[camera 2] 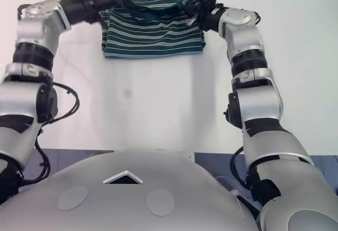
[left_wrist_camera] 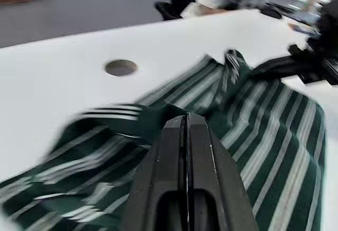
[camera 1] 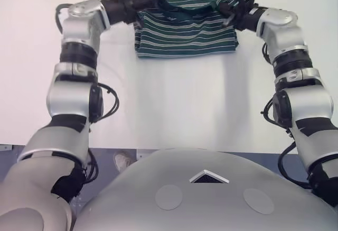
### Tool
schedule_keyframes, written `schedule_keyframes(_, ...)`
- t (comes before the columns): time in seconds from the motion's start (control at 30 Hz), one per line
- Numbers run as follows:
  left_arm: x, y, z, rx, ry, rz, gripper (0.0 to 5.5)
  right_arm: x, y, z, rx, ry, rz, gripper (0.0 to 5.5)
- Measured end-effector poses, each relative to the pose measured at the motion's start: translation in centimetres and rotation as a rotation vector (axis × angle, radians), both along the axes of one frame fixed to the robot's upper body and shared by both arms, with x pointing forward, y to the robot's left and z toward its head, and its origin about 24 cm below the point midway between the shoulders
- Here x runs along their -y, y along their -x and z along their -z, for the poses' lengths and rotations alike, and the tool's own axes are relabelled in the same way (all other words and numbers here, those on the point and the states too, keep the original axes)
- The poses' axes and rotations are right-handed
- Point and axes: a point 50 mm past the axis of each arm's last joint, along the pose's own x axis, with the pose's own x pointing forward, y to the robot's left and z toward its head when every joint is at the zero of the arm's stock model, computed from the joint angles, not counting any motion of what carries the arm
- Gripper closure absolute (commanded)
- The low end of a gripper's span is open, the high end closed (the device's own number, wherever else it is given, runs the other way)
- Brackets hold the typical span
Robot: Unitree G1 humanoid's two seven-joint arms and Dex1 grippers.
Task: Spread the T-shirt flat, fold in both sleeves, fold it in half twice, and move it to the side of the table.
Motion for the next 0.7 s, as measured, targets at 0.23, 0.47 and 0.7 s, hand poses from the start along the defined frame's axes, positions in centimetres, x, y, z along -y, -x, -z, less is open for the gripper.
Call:
schedule_keyframes(0.23,2.3,3.3,3.4,0.068,-0.337,0.239,5.49,-3.2,-2.9,-2.2,0.081,0.008,0.104,5.50)
schedule_keyframes(0.47,2.4,3.4,3.4,0.110,-0.371,0.255,5.49,0.5,-2.3,-0.1,0.110,0.468,0.062,5.50)
schedule_keyframes(0.7,-1.0,1.4,2.0,0.198,-0.580,0.288,5.49,1.7,-0.3,-1.2,0.077,0.653,-0.504,5.50)
